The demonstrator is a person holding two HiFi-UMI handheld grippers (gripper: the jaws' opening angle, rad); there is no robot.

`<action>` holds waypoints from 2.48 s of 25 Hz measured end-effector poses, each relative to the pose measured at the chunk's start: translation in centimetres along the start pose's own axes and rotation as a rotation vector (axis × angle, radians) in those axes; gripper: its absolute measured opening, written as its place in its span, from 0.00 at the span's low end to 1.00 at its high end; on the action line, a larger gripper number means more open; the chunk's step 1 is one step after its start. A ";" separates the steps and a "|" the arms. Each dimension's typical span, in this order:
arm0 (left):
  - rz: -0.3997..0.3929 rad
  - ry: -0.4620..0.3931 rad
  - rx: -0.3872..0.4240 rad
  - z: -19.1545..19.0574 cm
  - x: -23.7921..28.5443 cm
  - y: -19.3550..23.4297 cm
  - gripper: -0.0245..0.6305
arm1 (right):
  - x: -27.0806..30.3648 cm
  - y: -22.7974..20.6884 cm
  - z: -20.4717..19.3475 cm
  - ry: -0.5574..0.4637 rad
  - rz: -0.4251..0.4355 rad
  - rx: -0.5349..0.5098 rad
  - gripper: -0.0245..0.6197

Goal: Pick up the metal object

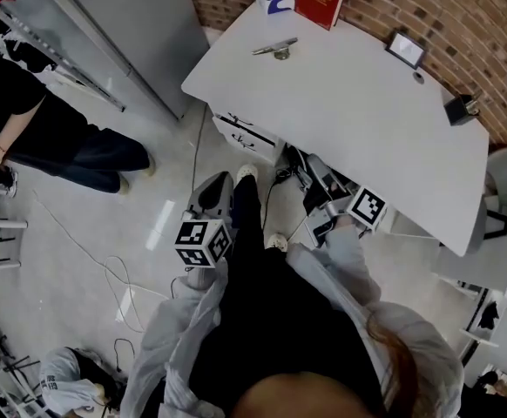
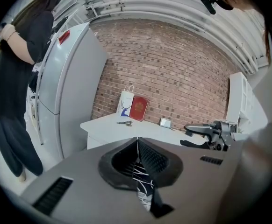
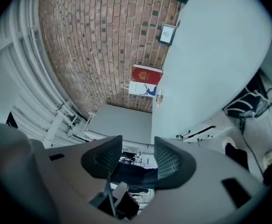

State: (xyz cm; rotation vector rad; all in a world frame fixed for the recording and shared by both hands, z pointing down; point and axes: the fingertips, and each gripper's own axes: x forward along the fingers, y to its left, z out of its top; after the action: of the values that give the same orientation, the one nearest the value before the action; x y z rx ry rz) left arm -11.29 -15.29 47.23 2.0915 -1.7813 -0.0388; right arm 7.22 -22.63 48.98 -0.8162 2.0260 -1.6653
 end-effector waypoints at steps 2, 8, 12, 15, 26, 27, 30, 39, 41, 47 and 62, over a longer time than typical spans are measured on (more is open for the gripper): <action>-0.009 -0.002 -0.003 0.4 1.3 0.5 0.06 | 1.1 -0.3 0.5 -0.001 -0.002 0.007 0.37; -0.029 0.003 -0.013 2.8 7.4 2.8 0.06 | 6.5 -0.8 3.9 -0.012 -0.017 0.035 0.36; -0.038 0.014 -0.022 5.1 11.8 4.8 0.06 | 10.7 -1.0 6.6 -0.024 -0.040 0.050 0.36; -0.057 0.024 -0.024 6.9 15.5 6.4 0.06 | 13.9 -1.1 8.9 -0.045 -0.054 0.061 0.36; -0.132 0.101 -0.032 9.4 25.7 11.1 0.06 | 22.7 -2.7 14.6 -0.115 -0.122 0.092 0.36; -0.140 0.108 -0.032 9.4 26.6 11.5 0.06 | 23.4 -3.0 15.1 -0.122 -0.131 0.095 0.36; -0.164 0.132 -0.036 9.3 29.0 12.4 0.06 | 25.3 -4.1 16.1 -0.133 -0.161 0.106 0.36; -0.205 0.175 -0.056 8.7 34.6 15.0 0.06 | 30.2 -8.4 18.6 -0.150 -0.247 0.144 0.36; -0.206 0.181 -0.063 8.5 35.6 15.6 0.06 | 31.0 -9.3 19.0 -0.158 -0.265 0.150 0.36; -0.183 0.198 -0.080 8.0 37.7 17.2 0.06 | 33.2 -12.1 19.3 -0.154 -0.326 0.179 0.36; -0.152 0.222 -0.116 6.8 38.3 18.7 0.06 | 35.8 -14.9 19.3 -0.185 -0.409 0.192 0.08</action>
State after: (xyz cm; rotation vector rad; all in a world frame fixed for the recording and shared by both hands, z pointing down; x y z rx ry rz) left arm -23.46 -55.85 55.51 2.0562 -1.4564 0.0459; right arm -4.76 -62.30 61.56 -1.3255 1.6203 -1.8776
